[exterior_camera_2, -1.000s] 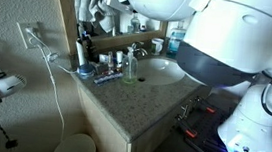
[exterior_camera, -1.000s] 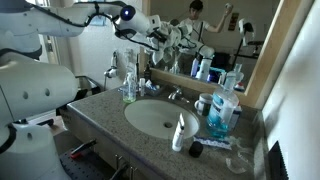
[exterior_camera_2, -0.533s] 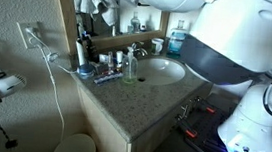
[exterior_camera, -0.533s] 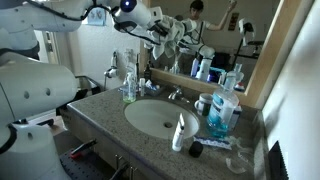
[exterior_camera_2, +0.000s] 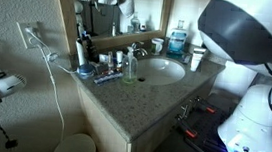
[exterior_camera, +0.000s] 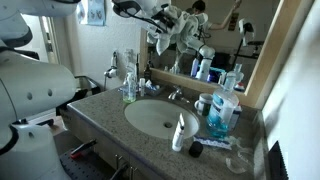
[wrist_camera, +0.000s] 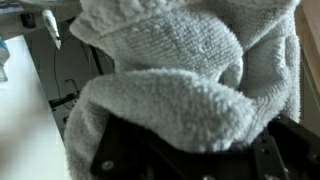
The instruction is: Use the towel to wipe the mirror
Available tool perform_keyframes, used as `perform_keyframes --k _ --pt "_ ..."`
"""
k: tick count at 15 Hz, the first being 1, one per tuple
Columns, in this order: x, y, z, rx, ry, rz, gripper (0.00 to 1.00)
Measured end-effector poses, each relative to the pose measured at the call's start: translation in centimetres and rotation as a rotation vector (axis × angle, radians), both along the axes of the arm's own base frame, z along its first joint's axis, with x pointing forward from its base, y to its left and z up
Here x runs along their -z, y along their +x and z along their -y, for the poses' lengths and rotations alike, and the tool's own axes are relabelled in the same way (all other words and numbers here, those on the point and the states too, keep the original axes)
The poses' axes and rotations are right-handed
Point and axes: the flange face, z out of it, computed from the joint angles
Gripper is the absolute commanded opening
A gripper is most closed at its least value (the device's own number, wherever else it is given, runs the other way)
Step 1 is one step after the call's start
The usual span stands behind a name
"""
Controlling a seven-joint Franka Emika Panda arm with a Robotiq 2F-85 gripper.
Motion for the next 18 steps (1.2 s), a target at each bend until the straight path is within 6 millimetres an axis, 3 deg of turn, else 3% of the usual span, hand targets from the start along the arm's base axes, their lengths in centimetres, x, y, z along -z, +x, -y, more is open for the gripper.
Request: perform_keyframes --k 5,10,18 --pt "-1.9 -4.7 5.7 0.048 -0.005 -0.096 0.04" --pt "-1.4 -8.3 10.7 0.071 -0.033 -0.268 0.04" --pt "1.5 -10.2 14.1 0.043 -0.103 -0.681 0.04"
